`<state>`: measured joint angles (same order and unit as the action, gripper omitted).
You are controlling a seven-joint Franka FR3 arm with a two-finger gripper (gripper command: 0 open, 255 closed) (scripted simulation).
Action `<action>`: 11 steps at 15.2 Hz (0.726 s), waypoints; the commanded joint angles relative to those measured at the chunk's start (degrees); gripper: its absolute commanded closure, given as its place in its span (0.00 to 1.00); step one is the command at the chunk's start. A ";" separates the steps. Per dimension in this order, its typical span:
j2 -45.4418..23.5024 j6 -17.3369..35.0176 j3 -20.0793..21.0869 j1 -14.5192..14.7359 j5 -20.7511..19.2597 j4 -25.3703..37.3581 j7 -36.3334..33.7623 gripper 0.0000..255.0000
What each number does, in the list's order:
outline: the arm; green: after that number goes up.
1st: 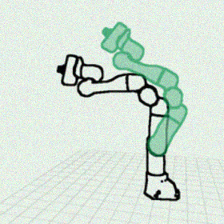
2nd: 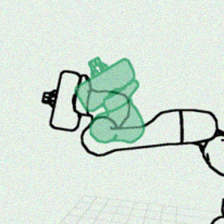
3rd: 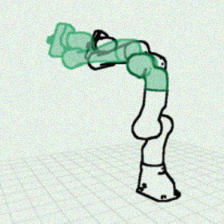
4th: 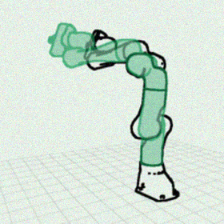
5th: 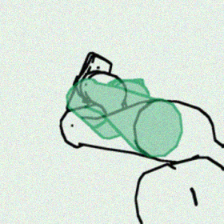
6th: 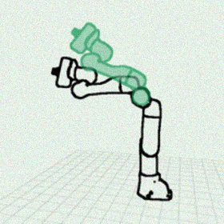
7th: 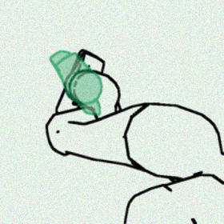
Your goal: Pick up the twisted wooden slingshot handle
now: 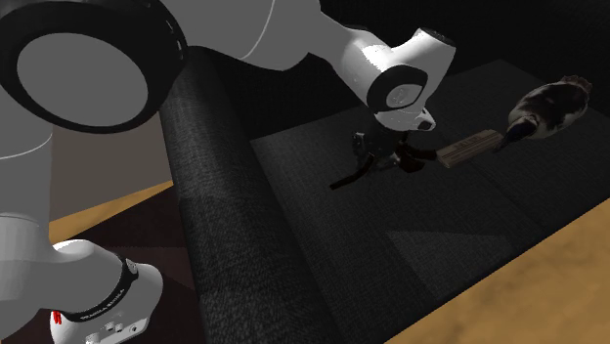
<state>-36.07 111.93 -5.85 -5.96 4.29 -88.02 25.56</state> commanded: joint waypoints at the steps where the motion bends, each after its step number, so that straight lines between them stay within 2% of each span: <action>1: 0.79 -1.04 -0.07 -0.03 -0.08 0.26 0.03 1.00; 11: 3.53 -5.86 -0.25 0.03 -0.40 2.35 -0.18 1.00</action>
